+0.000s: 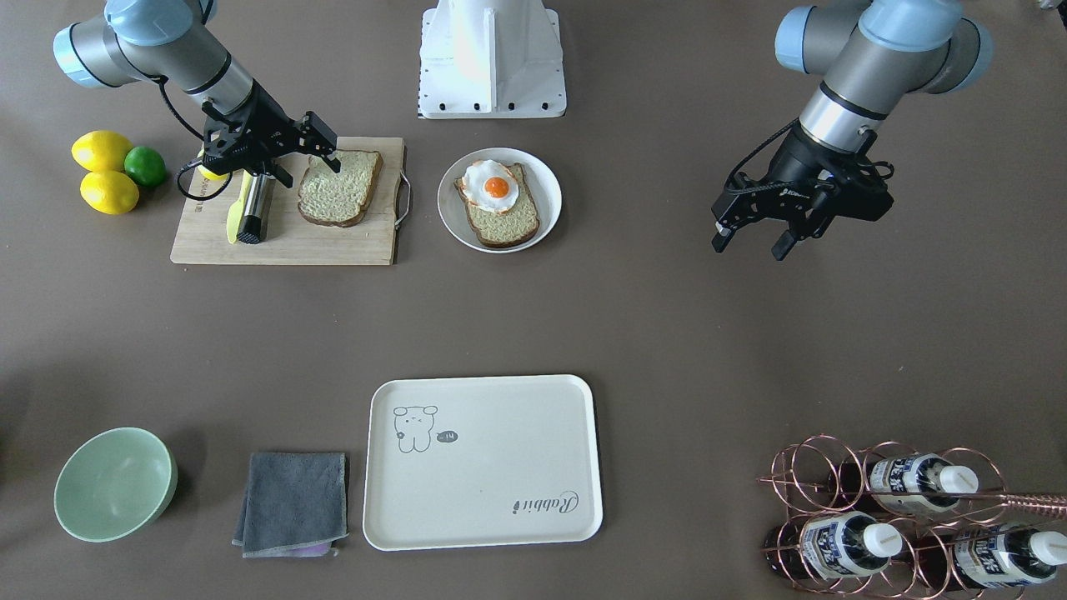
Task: Make sandwich and place on tray
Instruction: 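Lower the right gripper and grasp the bread slice on the cutting board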
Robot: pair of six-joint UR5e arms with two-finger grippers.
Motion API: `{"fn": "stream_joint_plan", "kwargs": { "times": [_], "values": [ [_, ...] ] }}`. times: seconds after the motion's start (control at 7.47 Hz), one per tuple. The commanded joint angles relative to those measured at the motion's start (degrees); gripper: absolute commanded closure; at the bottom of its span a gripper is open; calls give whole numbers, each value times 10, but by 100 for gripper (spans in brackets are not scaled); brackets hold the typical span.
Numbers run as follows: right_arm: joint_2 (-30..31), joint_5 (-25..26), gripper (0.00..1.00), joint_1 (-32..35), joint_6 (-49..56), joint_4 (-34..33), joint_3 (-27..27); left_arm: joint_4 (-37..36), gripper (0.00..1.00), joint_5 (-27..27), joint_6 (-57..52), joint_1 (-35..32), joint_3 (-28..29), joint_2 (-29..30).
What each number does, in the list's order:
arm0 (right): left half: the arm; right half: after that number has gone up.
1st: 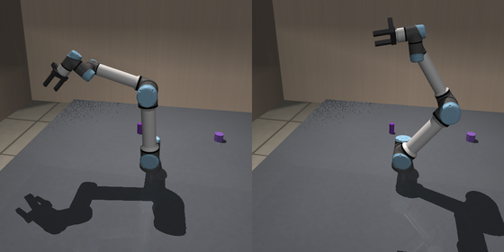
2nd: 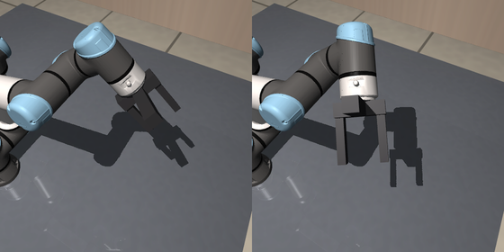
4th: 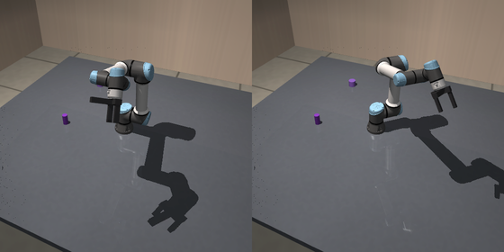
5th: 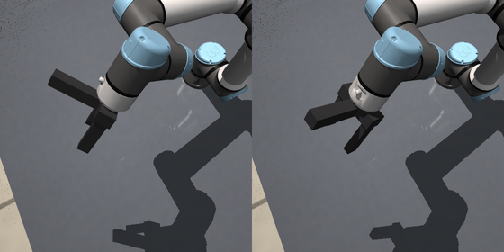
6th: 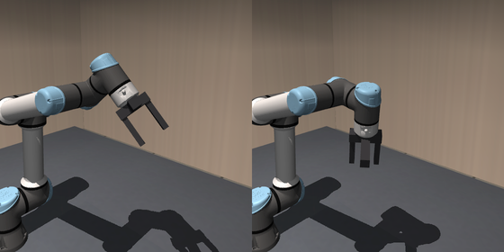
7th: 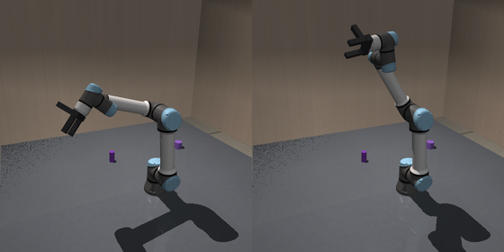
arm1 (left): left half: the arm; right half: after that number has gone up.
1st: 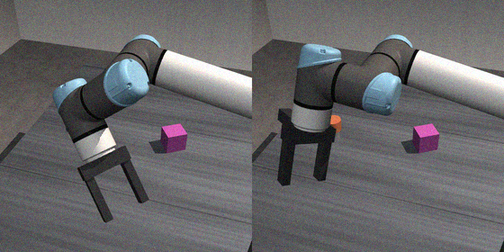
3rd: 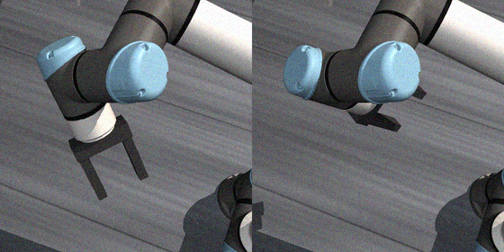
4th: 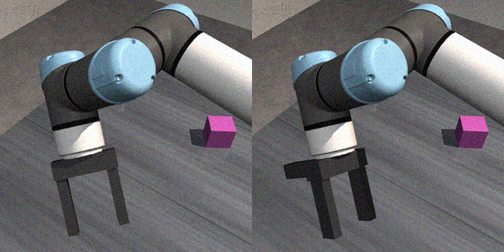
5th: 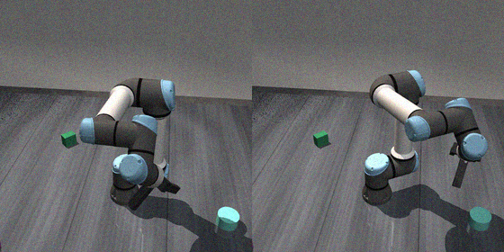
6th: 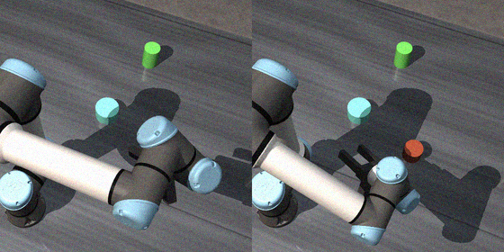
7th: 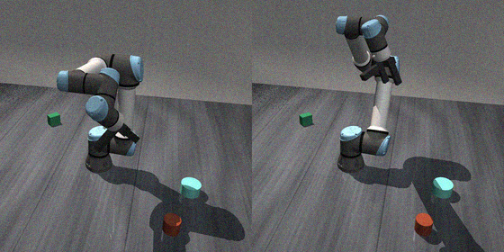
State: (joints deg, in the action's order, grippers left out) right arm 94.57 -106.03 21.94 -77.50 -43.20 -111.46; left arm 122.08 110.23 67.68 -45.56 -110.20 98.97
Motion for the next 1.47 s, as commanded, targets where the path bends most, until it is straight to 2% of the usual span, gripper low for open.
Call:
{"fn": "stream_joint_plan", "kwargs": {
  "times": [0.0, 0.4, 0.54, 0.67, 0.8, 1.07, 1.34],
  "values": [
    [0, 7, 42, -9, -2, 0, 1, 0, 2, 0, 0, 0, 2, 1],
    [8, 7, 41, -9, -3, 0, 2, 0, 2, 0, -1, 0, 2, 1],
    [7, 7, 51, -9, -3, 0, 2, 0, 2, -1, -1, 0, 2, 2],
    [7, 7, 93, -9, -3, 0, 1, 0, 2, 0, -2, 0, 2, 2],
    [6, 7, 100, -9, -3, 0, -1, 0, 2, 0, -2, 1, 3, 2],
    [4, 6, 100, -6, -41, 0, -14, 0, 2, -1, -2, 3, 3, 2],
    [7, -14, 100, 9, -55, 2, -51, 0, 2, 0, -4, 2, 3, 2]
  ]
}}
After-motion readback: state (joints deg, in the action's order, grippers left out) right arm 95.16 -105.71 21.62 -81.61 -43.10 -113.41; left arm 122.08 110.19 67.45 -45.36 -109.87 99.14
